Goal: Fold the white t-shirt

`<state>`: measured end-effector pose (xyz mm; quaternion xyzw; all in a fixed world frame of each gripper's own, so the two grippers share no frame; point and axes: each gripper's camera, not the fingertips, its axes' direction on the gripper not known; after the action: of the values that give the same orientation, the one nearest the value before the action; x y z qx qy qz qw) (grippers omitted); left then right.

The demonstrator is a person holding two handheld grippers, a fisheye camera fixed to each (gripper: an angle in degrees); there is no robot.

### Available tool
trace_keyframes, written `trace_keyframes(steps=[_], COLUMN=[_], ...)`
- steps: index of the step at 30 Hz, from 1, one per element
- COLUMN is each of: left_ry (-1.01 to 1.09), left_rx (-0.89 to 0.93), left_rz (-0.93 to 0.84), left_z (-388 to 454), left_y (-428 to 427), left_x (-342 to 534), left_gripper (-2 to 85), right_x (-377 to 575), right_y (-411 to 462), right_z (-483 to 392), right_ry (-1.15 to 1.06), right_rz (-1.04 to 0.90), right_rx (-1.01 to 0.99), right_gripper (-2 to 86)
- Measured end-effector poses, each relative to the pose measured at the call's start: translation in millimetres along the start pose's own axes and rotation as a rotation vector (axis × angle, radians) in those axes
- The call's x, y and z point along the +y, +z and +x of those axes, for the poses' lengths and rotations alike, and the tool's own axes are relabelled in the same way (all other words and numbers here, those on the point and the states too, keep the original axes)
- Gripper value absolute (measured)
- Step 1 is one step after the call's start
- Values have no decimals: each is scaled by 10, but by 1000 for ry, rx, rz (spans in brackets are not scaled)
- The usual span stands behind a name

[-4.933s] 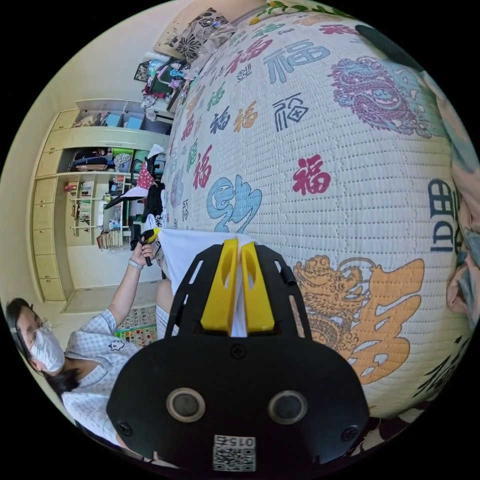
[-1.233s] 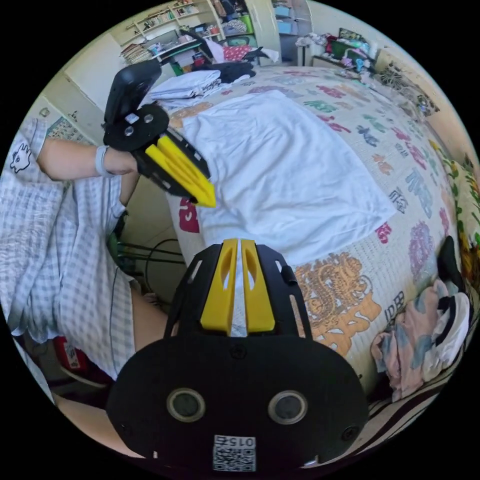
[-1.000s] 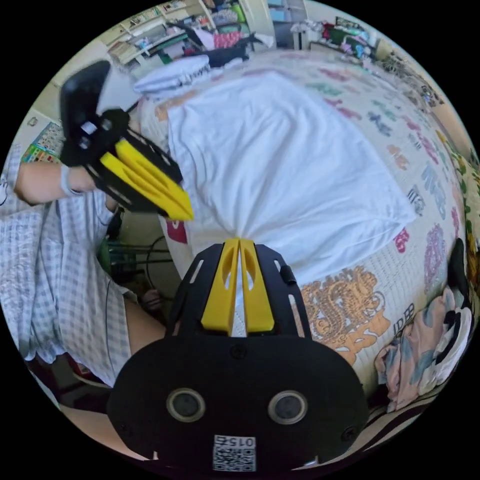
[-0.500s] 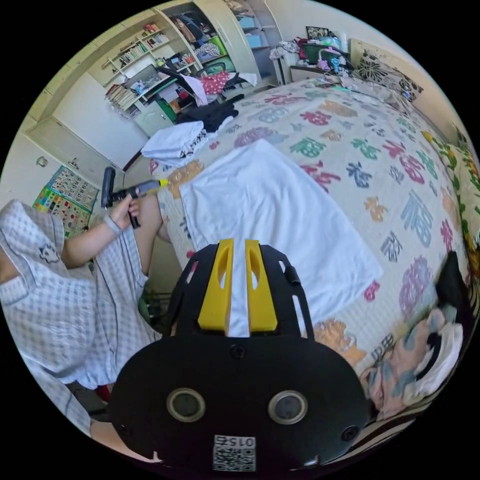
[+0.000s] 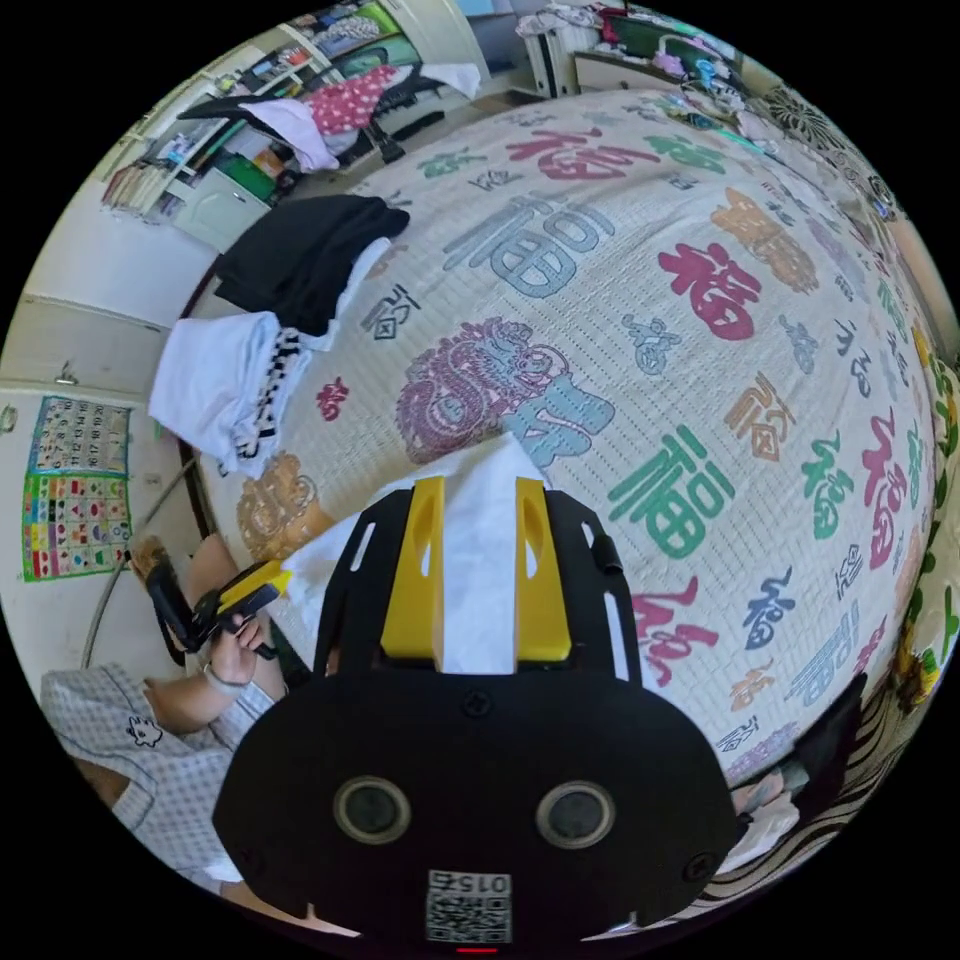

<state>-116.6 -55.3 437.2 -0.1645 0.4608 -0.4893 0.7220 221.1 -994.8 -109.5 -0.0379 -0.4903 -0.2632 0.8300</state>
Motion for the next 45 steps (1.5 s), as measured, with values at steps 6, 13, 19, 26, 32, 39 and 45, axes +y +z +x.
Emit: trace_keyframes(steps=[6, 13, 19, 26, 32, 39, 45], left_ry=[20, 133, 453, 812, 1090, 1272, 1353], left_rx=[120, 172, 235, 374, 432, 369, 399], left_rz=[17, 59, 61, -16, -275, -436, -612], left_z=[-8, 212, 941, 2042, 2875, 3476, 3799], left_y=[-84, -329, -566, -331, 560, 1292, 1802], left_x=[32, 101, 386, 1035, 1863, 2470, 2638], left_gripper=[1, -4, -4, -3, -2, 4, 36], right_x=[-493, -335, 565, 2204, 3538, 4240, 4683], right_y=[269, -199, -1111, -1893, -1613, -1401, -1565], right_z=[205, 405, 897, 1906, 2974, 3575, 3882], right_ry=[65, -11, -59, 8, 214, 285, 409], right_rz=[-144, -110, 113, 312, 405, 518, 609], right_rx=[43, -27, -183, -264, -378, -486, -474], right_gripper=[95, 21, 12, 10, 8, 21, 59])
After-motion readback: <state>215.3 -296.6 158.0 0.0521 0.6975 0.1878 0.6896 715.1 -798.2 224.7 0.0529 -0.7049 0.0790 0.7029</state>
